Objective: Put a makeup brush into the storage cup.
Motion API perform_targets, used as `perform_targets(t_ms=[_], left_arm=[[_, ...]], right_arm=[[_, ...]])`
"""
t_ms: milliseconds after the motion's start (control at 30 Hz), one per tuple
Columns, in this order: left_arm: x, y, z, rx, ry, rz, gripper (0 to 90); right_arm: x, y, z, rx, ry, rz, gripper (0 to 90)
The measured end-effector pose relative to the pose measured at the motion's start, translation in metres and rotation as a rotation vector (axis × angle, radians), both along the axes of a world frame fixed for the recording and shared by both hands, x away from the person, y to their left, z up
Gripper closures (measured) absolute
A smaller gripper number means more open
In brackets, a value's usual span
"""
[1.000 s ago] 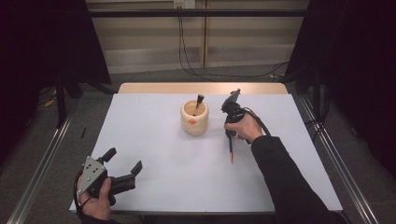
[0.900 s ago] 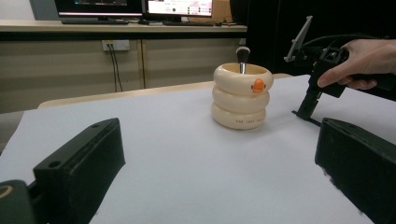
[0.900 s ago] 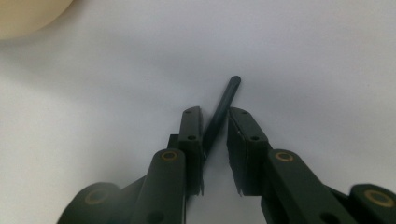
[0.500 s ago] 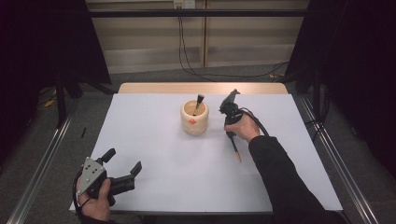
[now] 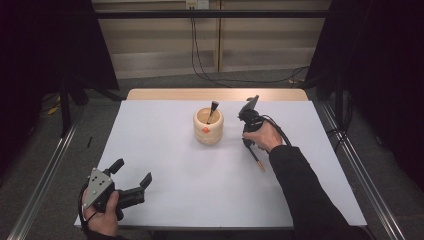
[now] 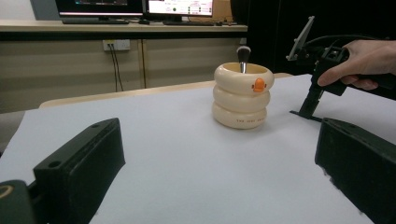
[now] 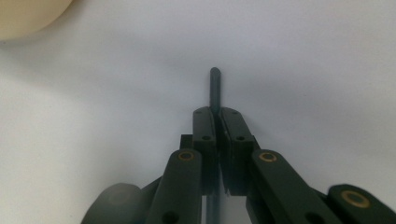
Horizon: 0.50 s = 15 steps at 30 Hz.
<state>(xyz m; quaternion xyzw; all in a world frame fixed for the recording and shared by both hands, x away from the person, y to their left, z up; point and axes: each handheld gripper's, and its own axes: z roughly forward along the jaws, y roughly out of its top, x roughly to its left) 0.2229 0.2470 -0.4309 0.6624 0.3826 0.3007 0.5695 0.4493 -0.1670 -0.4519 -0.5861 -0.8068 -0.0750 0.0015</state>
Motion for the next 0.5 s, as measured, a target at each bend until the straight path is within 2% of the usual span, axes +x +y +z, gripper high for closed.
perform_targets(t_ms=[133, 167, 300, 400, 433, 500], left_arm=[[-0.001, -0.0009, 0.0006, 0.01, -0.003, -0.001, 1.4], [-0.0006, -0.0015, 0.0001, -0.006, 0.001, -0.006, 1.3], [-0.0002, 0.0001, -0.0001, -0.013, 0.0, 0.004, 1.3], [0.0002, 0.0004, 0.0001, 0.0, -0.001, 0.0, 1.3], [0.0004, -0.0014, -0.0001, -0.013, 0.0, 0.002, 1.4], [0.0, -0.0017, 0.0004, -0.001, -0.003, 0.001, 1.3]], right_arm=[[0.0013, 0.0041, 0.0005, -0.027, 0.007, 0.031, 86.3], [0.0017, 0.0036, 0.0007, -0.022, 0.014, 0.023, 86.3], [0.0037, 0.0004, 0.0007, -0.006, 0.028, 0.032, 86.4], [0.0038, -0.001, 0.0012, -0.003, 0.038, 0.022, 86.5], [0.0037, -0.0014, 0.0013, -0.007, 0.041, 0.025, 86.5], [0.0036, -0.0028, 0.0027, 0.0, 0.044, 0.018, 86.6]])
